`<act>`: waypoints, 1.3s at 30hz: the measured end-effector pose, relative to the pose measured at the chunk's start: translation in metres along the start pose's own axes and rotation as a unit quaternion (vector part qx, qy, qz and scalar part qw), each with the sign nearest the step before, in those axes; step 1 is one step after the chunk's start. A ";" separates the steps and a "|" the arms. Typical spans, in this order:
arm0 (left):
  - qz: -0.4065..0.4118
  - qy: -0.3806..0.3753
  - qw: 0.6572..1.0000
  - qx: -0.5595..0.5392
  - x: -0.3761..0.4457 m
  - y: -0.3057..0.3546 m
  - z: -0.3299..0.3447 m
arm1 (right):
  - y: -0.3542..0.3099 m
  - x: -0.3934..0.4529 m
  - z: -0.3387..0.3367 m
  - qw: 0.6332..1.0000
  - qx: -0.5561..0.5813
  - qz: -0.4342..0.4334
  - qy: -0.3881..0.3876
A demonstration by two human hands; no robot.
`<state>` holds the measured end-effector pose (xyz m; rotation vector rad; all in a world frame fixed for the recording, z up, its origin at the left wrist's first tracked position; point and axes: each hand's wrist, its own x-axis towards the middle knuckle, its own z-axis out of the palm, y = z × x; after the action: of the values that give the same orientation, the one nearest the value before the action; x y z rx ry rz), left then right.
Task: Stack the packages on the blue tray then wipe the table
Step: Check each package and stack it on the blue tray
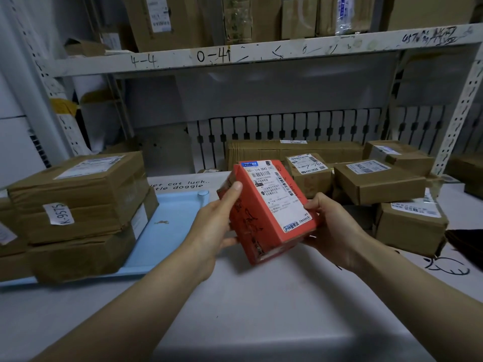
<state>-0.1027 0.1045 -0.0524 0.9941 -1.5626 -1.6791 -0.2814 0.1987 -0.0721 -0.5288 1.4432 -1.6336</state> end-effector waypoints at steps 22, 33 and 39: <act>0.180 -0.047 0.973 0.139 0.005 -0.019 -0.010 | 0.002 0.010 -0.003 0.995 -0.095 -0.033 0.005; 0.531 -0.009 0.681 0.503 0.014 -0.022 -0.033 | -0.001 0.003 -0.006 0.997 -0.004 0.046 -0.065; 0.582 -0.037 0.592 0.556 0.018 -0.027 -0.041 | 0.006 0.008 -0.003 0.997 0.055 -0.006 -0.054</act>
<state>-0.0758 0.0711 -0.0813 0.0784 -2.4556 0.3197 -0.2859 0.1948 -0.0807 -0.5542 1.2663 -1.6582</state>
